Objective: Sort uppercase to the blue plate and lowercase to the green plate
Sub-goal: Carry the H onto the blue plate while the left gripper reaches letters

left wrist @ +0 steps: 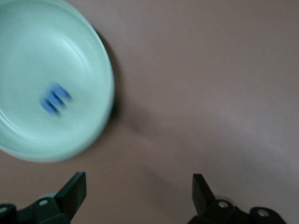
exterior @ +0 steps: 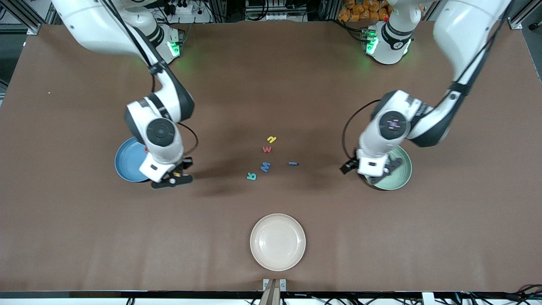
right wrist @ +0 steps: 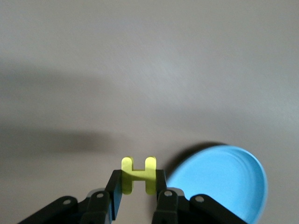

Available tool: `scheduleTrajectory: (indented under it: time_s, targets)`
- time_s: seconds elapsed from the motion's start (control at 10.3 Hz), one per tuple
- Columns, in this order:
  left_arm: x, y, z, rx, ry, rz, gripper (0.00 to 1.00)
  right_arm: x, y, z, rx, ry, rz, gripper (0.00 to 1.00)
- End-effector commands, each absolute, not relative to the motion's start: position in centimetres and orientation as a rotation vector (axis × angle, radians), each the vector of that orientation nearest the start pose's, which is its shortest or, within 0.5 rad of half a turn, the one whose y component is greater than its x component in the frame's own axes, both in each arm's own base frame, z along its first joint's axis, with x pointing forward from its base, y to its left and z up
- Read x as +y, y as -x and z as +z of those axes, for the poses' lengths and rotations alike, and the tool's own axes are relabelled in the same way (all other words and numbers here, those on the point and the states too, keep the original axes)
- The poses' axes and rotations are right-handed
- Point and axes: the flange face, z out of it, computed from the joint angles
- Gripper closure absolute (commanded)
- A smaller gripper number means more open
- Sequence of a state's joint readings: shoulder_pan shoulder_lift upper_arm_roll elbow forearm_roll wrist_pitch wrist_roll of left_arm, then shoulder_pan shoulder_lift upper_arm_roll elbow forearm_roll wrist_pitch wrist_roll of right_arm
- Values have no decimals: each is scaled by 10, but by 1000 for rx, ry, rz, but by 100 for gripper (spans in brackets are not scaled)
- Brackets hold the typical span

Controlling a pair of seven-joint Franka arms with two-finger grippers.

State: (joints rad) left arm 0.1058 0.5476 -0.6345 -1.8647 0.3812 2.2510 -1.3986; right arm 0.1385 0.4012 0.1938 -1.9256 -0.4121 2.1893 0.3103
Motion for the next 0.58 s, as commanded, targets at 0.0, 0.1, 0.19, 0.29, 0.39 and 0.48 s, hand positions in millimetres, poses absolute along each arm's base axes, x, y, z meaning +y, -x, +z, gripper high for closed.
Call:
scheduleTrajectory:
  time_s: [0.0,0.1,0.19,0.29,0.39,0.48]
  targets:
    - [-337,-564,249,-1371,2836,136,0,110,-536,263,-575,3335,29,69]
    - [-353,-567,246,-1521,2772,154,0,83,-530,253,-614,3317,-1,69]
    - [-362,-570,242,-1661,2695,173,0,61,-527,246,-656,3302,-25,69]
    - [-368,-570,237,-1779,2617,194,0,42,-525,240,-694,3291,-46,69]
    - [-370,-578,234,-1918,2524,210,0,36,-523,236,-701,3287,-51,66]
    - [-380,-578,230,-2021,2455,220,0,36,-523,235,-699,3286,-51,57]
